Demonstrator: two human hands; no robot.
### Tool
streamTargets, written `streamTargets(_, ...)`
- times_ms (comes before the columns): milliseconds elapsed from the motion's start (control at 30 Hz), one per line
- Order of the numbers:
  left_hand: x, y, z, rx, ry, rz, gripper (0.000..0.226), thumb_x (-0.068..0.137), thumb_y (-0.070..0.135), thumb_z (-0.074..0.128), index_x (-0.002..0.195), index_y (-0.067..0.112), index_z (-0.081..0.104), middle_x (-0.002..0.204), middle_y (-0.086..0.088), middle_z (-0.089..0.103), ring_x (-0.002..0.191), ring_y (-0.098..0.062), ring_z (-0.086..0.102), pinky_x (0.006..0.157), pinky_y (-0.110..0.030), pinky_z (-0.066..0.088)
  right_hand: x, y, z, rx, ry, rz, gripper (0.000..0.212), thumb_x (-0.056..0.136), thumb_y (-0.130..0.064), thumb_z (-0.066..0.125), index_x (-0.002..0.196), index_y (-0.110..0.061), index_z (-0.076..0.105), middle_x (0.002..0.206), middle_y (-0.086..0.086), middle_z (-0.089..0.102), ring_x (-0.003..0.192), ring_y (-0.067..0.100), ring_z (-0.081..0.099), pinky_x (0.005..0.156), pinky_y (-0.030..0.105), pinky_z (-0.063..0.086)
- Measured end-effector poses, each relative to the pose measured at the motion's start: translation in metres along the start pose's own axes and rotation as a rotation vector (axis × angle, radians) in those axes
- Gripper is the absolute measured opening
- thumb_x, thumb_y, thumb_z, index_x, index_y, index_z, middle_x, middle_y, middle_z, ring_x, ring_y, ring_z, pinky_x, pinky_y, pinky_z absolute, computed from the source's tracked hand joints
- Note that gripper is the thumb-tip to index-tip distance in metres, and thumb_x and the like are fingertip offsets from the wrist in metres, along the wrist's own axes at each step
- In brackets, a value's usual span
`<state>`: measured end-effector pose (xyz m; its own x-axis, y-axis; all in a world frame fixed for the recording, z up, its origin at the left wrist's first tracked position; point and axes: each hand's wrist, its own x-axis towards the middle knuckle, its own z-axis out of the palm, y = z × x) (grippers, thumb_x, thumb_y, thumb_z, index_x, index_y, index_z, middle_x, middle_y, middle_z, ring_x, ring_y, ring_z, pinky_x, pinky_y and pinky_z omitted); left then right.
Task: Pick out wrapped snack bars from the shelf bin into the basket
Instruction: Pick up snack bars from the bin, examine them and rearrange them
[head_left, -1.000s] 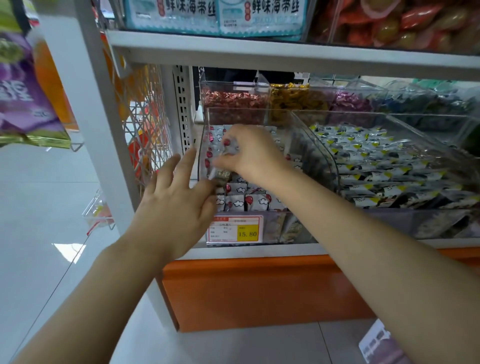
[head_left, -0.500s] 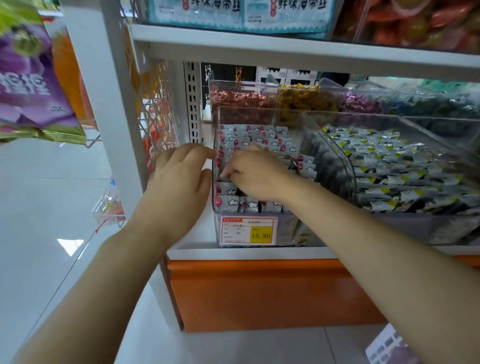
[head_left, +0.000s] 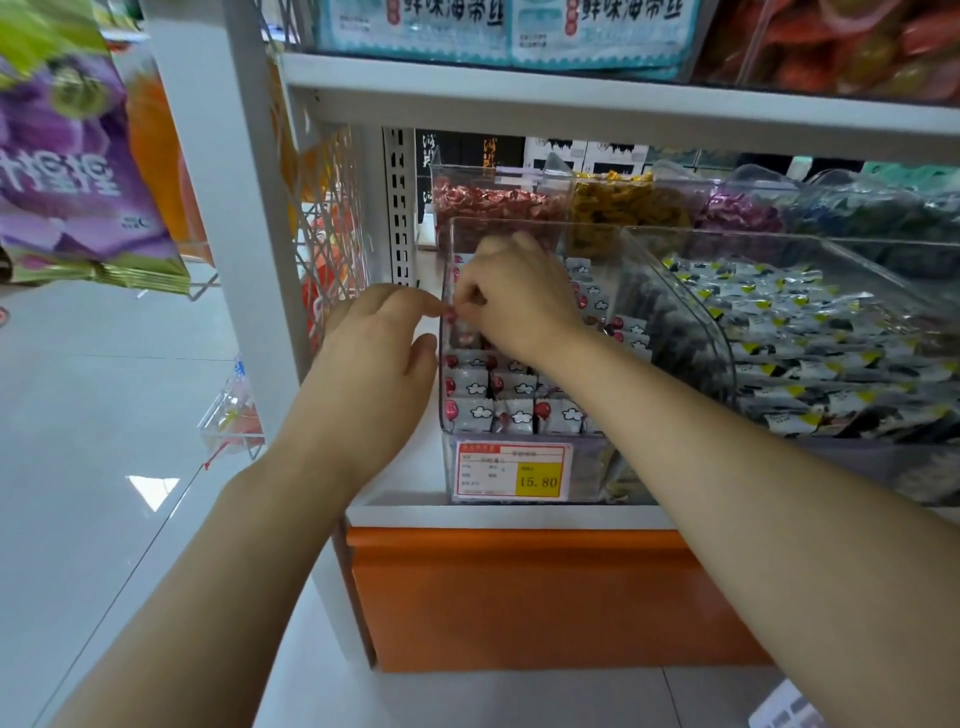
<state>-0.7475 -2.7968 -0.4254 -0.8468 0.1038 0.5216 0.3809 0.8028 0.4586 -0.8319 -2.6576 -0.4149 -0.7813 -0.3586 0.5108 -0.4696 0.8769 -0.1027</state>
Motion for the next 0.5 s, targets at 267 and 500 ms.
streamTargets(267,-0.004,0.010,-0.004,-0.069,0.152,-0.004,0.027,0.095,0.013,0.044,0.116,0.012,0.062,0.109,-0.001,0.055,0.093,-0.009,0.046,0.076,-0.006,0.029,-0.044,-0.008,-0.055,0.750,0.643,0.330,0.009,0.095,-0.009,0.050,0.087,-0.013,0.050,0.079,-0.003,0.057,0.063,0.018,0.060,0.060,0.033,0.052)
streamTargets(500,-0.015,0.039,-0.004,-0.647,-0.041,-0.238,0.030,0.100,0.029,0.034,0.090,0.013,0.058,0.078,-0.013,0.062,0.047,-0.004,0.052,0.044,-0.017,0.042,-0.099,-0.011,-0.070,1.435,0.448,0.704,0.012,0.096,-0.008,0.047,0.089,-0.003,0.055,0.069,0.005,0.063,0.051,0.011,0.063,0.050,0.024,0.054)
